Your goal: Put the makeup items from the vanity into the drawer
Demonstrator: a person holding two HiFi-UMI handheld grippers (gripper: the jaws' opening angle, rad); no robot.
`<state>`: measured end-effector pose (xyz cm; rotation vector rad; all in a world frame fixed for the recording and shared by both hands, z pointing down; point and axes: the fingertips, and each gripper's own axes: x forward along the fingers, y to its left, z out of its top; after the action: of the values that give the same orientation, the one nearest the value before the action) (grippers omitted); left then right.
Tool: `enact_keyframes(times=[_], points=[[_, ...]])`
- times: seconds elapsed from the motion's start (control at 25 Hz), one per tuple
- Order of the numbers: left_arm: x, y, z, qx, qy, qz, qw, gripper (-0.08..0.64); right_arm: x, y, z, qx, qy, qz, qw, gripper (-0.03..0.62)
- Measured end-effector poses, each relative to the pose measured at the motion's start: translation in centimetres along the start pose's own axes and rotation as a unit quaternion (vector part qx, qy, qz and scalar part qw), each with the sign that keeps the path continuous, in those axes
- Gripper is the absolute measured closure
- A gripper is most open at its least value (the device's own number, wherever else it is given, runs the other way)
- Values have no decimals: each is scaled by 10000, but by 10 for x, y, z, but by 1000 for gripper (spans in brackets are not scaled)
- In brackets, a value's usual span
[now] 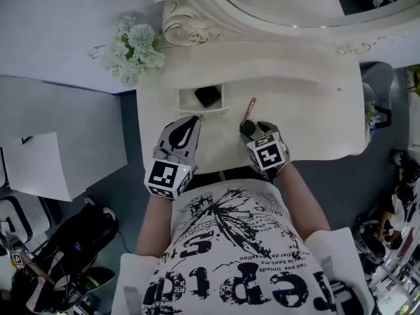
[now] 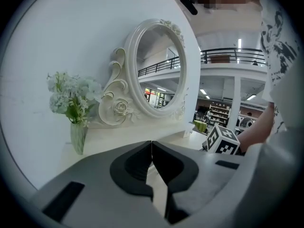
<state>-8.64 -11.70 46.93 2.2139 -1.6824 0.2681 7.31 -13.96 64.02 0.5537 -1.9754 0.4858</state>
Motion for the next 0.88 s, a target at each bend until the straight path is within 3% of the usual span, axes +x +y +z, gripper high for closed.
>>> enact_keyframes(times=[0.08, 0.24, 0.32, 0.64, 0.88], points=[[0, -3, -1, 13, -1, -9, 10000, 540, 1, -4, 1, -141, -12, -141, 9998, 376], [0, -7, 0, 4, -20, -6, 10000, 538, 0, -6, 1, -228, 23, -170, 9996, 413], [-1, -8, 0, 6, -32, -1, 10000, 538, -1, -6, 0, -249, 57, -169, 9995, 532], [-7, -5, 3, -31, -82, 114, 9999, 538, -18, -6, 10, -296, -73, -137, 9994, 545], [-9, -1, 17, 4, -250, 222, 9994, 539, -42, -8, 51, -382, -497, -153, 9979, 545]])
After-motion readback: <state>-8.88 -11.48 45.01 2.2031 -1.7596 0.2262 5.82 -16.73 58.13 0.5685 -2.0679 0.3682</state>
